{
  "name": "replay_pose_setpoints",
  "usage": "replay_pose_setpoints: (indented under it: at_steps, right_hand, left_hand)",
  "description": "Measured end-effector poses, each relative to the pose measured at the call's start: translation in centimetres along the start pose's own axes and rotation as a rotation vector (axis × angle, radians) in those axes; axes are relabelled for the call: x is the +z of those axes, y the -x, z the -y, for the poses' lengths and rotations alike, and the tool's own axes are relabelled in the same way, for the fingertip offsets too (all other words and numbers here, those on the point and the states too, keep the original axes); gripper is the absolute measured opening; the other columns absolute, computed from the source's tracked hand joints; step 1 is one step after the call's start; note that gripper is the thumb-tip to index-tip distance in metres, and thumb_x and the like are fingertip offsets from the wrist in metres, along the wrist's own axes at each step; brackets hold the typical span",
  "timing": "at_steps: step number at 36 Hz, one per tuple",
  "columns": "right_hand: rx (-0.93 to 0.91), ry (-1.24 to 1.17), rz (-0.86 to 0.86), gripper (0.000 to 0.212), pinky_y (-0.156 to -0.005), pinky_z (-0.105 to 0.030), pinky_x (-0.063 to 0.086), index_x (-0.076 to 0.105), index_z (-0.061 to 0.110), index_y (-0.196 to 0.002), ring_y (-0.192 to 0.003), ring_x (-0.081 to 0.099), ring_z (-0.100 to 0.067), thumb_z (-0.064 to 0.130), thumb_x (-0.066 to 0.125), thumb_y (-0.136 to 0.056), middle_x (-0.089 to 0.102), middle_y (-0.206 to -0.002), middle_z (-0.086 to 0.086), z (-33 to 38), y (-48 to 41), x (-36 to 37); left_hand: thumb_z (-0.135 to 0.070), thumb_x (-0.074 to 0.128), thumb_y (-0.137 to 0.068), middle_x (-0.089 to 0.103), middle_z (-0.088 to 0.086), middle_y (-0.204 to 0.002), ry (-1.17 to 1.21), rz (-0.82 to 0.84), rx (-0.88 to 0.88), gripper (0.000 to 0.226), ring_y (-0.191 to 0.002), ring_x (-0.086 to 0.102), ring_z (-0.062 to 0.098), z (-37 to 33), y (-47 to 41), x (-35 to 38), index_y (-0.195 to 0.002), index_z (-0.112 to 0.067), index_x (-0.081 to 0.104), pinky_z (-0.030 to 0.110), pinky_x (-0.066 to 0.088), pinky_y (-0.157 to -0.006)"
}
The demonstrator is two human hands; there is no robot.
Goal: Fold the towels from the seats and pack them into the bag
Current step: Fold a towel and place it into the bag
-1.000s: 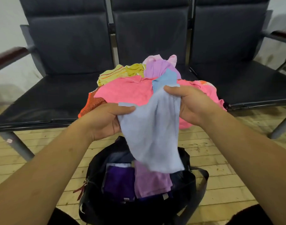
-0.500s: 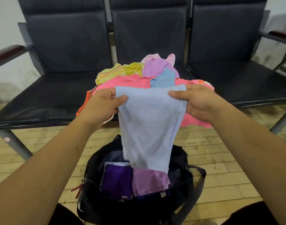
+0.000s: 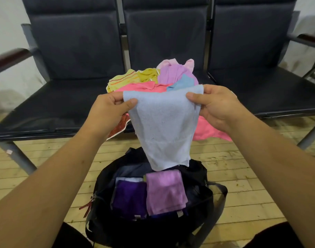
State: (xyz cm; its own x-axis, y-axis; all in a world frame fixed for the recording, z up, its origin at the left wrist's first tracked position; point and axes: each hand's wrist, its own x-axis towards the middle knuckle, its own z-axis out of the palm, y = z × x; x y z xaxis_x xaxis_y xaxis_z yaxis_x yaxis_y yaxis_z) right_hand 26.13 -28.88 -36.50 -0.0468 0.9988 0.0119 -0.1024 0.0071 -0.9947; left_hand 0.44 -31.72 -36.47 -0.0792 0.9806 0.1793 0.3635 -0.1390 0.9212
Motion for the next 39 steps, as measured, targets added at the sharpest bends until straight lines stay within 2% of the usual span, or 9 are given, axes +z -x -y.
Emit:
replay_pose_setpoints:
  at_steps: [3, 7, 15, 18, 21, 25, 29, 34, 39]
  right_hand:
    - [-0.044, 0.011, -0.049, 0.018, -0.093, -0.041, 0.059, 0.072, 0.000, -0.107, -0.100, 0.074, -0.026, 0.002, 0.069, -0.090, 0.076, -0.107, -0.015, -0.1, 0.0, -0.1]
    - [-0.127, 0.062, -0.097, 0.019, -0.095, -0.039, 0.058, 0.075, 0.006, -0.105, -0.101, 0.073, -0.024, 0.008, 0.075, -0.086, 0.077, -0.104, -0.008, -0.1, 0.3, 0.1]
    - [-0.239, -0.153, 0.019, 0.024, -0.095, -0.044, 0.057, 0.064, 0.009, -0.119, -0.110, 0.070, -0.027, 0.006, 0.064, -0.095, 0.074, -0.111, -0.006, 1.0, 1.5, 1.2]
    - [-0.241, -0.123, 0.157, 0.044, -0.089, -0.036, 0.058, 0.054, 0.026, -0.130, -0.111, 0.069, -0.018, 0.002, 0.064, -0.094, 0.071, -0.117, 0.007, 1.4, 1.9, 1.9]
    - [-0.220, -0.117, 0.207, 0.060, -0.092, -0.038, 0.058, 0.049, 0.035, -0.135, -0.115, 0.066, -0.015, -0.004, 0.064, -0.091, 0.062, -0.129, 0.008, 1.5, 1.9, 2.6]
    - [-0.194, -0.226, 0.189, 0.066, -0.099, -0.043, 0.055, 0.045, 0.026, -0.146, -0.122, 0.063, -0.021, -0.004, 0.064, -0.090, 0.057, -0.140, -0.001, 1.6, 1.8, 3.1]
    - [-0.159, -0.369, 0.162, 0.061, -0.089, -0.040, 0.058, 0.044, 0.020, -0.145, -0.116, 0.067, -0.025, -0.005, 0.061, -0.092, 0.062, -0.135, -0.006, 1.8, 1.9, 2.8]
    - [-0.004, -0.425, 0.011, 0.032, -0.081, -0.037, 0.061, 0.062, 0.005, -0.124, -0.101, 0.073, -0.027, -0.002, 0.061, -0.093, 0.075, -0.111, -0.011, 1.5, 1.3, 1.5]
    - [0.219, -0.538, 0.010, 0.035, -0.084, -0.037, 0.061, 0.058, -0.005, -0.131, -0.102, 0.073, -0.026, 0.010, 0.056, -0.100, 0.073, -0.115, -0.018, 0.5, 0.7, 0.8]
  left_hand:
    - [-0.027, 0.066, -0.093, 0.073, -0.013, -0.108, -0.001, -0.013, 0.019, 0.028, -0.104, 0.066, 0.008, -0.1, 0.1, 0.2, -0.120, -0.021, 0.071, 0.027, 0.052, -0.094]
    - [-0.026, 0.064, -0.094, 0.067, -0.019, -0.105, -0.021, -0.088, 0.071, 0.027, -0.098, 0.060, -0.001, -0.3, 0.1, 0.6, -0.121, -0.022, 0.069, 0.010, 0.044, -0.076]
    - [-0.019, 0.055, -0.101, 0.071, -0.004, -0.119, 0.150, -0.047, 0.152, 0.029, -0.111, 0.067, 0.014, -0.6, 0.3, 0.3, -0.129, -0.016, 0.063, 0.040, 0.054, -0.099]
    - [-0.024, 0.055, -0.101, 0.069, -0.009, -0.120, 0.248, -0.071, 0.090, 0.028, -0.110, 0.067, 0.014, -0.6, 0.3, 0.4, -0.129, -0.025, 0.058, 0.041, 0.056, -0.095]
    - [-0.022, 0.065, -0.095, 0.064, 0.001, -0.129, 0.598, 0.014, -0.072, 0.043, -0.114, 0.066, 0.024, -0.5, -0.1, 0.4, -0.135, -0.018, 0.050, 0.044, 0.057, -0.090]
    - [-0.034, 0.066, -0.082, 0.072, 0.003, -0.119, 0.600, 0.364, -0.343, 0.043, -0.111, 0.068, 0.020, 0.2, 0.6, 1.6, -0.120, -0.017, 0.066, 0.039, 0.057, -0.092]
    - [-0.013, 0.072, -0.083, 0.069, 0.010, -0.124, 0.545, 0.606, -0.464, 0.041, -0.111, 0.067, 0.021, 1.5, 1.8, 3.1, -0.122, -0.004, 0.065, 0.030, 0.053, -0.097]
    - [-0.014, 0.059, -0.082, 0.073, 0.011, -0.111, 0.868, 0.545, -0.465, 0.028, -0.095, 0.072, 0.022, 0.7, 1.8, 3.6, -0.101, -0.007, 0.078, 0.033, 0.060, -0.083]
    - [-0.022, 0.053, -0.085, 0.073, 0.013, -0.112, 1.037, 0.437, -0.414, 0.032, -0.096, 0.072, 0.026, -0.8, 2.0, 3.7, -0.094, -0.007, 0.080, 0.040, 0.059, -0.084]
